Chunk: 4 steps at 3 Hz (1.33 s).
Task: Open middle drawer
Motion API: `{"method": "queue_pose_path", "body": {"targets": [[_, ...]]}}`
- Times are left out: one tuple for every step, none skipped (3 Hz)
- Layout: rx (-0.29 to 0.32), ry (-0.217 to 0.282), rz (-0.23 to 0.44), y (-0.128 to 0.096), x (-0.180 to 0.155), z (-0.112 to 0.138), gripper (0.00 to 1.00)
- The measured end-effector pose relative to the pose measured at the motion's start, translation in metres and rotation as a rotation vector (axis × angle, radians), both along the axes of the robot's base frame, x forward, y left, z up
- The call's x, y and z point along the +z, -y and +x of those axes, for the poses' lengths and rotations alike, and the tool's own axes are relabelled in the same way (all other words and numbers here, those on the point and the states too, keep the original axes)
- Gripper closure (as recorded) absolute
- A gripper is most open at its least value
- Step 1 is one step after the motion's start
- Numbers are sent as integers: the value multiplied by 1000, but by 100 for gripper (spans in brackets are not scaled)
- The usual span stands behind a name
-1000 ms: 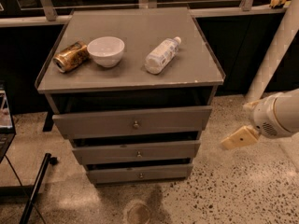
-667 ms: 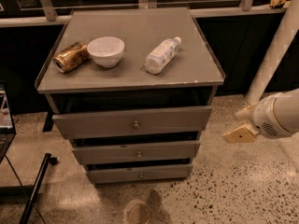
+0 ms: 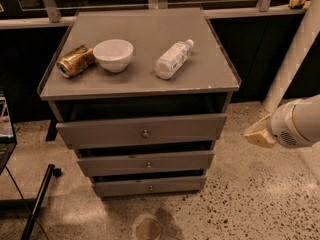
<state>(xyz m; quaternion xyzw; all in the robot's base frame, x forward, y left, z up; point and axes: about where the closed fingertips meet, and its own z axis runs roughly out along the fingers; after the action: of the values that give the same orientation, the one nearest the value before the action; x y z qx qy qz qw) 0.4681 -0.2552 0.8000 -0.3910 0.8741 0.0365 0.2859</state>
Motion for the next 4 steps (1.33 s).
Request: {"method": "queue_pose_path", "body": {"targets": [[-30,12,36,0,-12,2,100],[-67,27,101,-9,-55,-12,100],[-98,67,226,-27,-115,-23,100],[-147,210,327,-22,-141,11,100]]}}
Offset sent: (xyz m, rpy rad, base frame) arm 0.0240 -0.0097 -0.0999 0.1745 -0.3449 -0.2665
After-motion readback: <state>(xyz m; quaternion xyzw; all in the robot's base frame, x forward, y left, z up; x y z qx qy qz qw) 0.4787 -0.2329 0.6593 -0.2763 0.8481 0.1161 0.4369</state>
